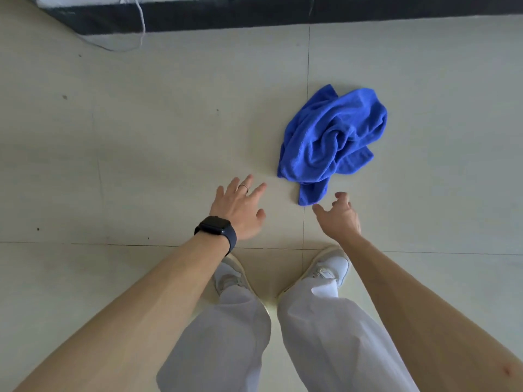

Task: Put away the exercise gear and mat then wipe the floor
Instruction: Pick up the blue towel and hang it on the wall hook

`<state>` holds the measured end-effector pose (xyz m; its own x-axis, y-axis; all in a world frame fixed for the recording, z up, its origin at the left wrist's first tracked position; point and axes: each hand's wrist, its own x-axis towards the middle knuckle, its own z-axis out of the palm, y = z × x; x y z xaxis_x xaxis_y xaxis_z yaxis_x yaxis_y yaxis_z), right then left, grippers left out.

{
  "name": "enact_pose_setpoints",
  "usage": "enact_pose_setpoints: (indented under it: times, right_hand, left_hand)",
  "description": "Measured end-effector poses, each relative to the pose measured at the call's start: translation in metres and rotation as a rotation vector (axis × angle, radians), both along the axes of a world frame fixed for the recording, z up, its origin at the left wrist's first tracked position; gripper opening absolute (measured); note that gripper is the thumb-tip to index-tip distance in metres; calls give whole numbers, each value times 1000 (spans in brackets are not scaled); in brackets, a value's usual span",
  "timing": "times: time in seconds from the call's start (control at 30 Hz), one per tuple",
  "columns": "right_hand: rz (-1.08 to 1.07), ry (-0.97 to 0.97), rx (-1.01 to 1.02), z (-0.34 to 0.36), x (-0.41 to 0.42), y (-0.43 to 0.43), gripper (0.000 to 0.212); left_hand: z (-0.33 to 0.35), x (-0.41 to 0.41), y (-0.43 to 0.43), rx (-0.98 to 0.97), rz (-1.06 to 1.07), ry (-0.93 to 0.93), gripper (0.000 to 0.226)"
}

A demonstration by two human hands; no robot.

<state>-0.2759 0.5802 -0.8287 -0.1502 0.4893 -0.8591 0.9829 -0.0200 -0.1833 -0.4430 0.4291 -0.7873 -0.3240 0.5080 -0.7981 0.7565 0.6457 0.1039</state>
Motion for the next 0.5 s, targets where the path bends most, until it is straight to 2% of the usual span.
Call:
enact_pose_setpoints:
  times: [0.1,0.17,0.33,0.4,0.5]
  right_hand:
    - [-145,49,11,-50,-8,6,80]
    - [-233,76,21,-77,-12,7,79]
    - [-308,43,1,-97,-12,0,32]
    - [-390,82,-100,-85,-9,-4,25]
    - [-485,156,-229,-42,-6,-12,24]
  left_hand:
    - [-50,1,-7,-27,5,4,67]
    - [-81,1,-13,-43,8,4,70]
    - [-122,6,-31,-115,10,-45,71]
    - [-119,6,-32,-147,17,-79,70]
    - [-90,5,-25,-171,38,-117,69]
